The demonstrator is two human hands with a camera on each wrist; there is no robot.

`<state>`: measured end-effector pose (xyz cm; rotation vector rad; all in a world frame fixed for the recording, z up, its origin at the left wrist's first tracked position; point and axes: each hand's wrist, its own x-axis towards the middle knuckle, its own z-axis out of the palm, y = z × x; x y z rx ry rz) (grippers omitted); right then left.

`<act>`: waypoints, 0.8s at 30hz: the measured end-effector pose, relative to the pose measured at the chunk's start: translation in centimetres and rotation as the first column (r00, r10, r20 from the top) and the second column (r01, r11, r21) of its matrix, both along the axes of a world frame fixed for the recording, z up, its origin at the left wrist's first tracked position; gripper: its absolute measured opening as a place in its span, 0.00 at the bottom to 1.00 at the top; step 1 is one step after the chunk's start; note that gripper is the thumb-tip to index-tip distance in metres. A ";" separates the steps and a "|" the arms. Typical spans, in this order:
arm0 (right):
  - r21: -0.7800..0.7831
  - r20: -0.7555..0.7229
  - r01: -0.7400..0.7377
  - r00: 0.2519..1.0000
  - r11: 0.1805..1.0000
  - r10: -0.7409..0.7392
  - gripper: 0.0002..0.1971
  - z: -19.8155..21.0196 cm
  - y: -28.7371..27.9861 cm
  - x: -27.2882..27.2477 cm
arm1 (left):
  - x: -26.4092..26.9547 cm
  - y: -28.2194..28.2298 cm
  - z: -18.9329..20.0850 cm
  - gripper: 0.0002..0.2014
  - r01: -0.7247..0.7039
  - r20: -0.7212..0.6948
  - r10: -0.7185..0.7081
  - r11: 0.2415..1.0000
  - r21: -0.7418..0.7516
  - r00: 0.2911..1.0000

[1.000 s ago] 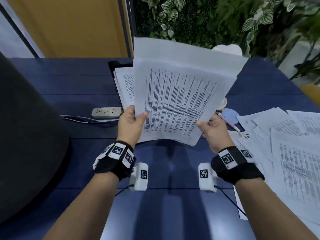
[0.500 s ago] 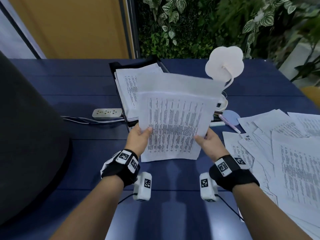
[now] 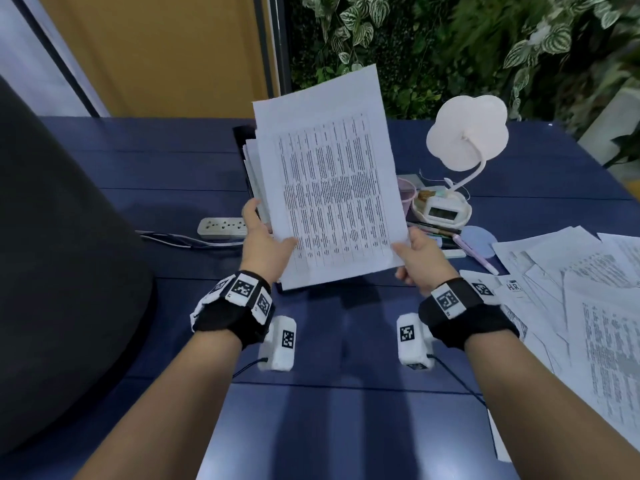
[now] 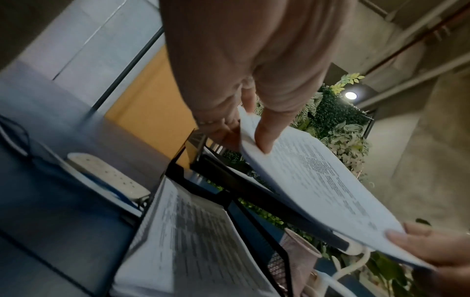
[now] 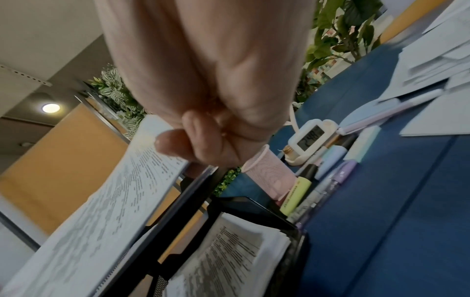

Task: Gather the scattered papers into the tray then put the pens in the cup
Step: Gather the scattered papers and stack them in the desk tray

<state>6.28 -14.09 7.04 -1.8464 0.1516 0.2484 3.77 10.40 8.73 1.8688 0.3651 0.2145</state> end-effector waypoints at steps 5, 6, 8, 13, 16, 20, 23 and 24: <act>0.058 0.045 0.042 0.998 0.997 -0.045 0.12 1.8 1.8 3.3 | 0.9 1.6 0.6 0.24 0.105 -0.021 -0.104 0.934 0.341 0.994; 0.070 0.048 0.045 0.998 0.997 -0.049 0.13 2.1 2.2 4.0 | 1.3 2.0 0.7 0.24 0.106 -0.012 -0.109 0.919 0.380 0.994; 0.068 0.053 0.049 0.997 0.996 -0.052 0.15 2.5 2.9 5.3 | 2.2 2.6 1.0 0.25 0.087 0.002 -0.099 0.884 0.459 0.995; 0.040 0.077 0.104 0.991 0.994 -0.107 0.16 2.8 4.3 7.6 | 4.2 3.4 1.4 0.27 0.057 -0.056 -0.025 0.705 0.706 0.998; -0.117 0.114 0.097 0.990 0.988 -0.084 0.14 2.1 4.7 8.2 | 5.0 3.6 0.8 0.27 0.130 -0.136 -0.035 0.598 0.791 0.990; -0.430 0.229 0.090 0.973 0.898 0.012 0.17 1.0 4.5 8.3 | 5.4 3.5 -0.5 0.21 0.238 -0.248 -0.030 0.410 0.880 0.968; -0.568 0.274 0.101 0.959 0.817 0.072 0.15 0.6 4.3 8.3 | 5.2 3.3 -1.2 0.16 0.243 -0.247 -0.033 0.337 0.910 0.968; -0.607 0.280 0.100 0.955 0.788 0.094 0.13 0.4 4.3 8.3 | 5.2 3.3 -1.3 0.16 0.244 -0.246 -0.034 0.319 0.916 0.969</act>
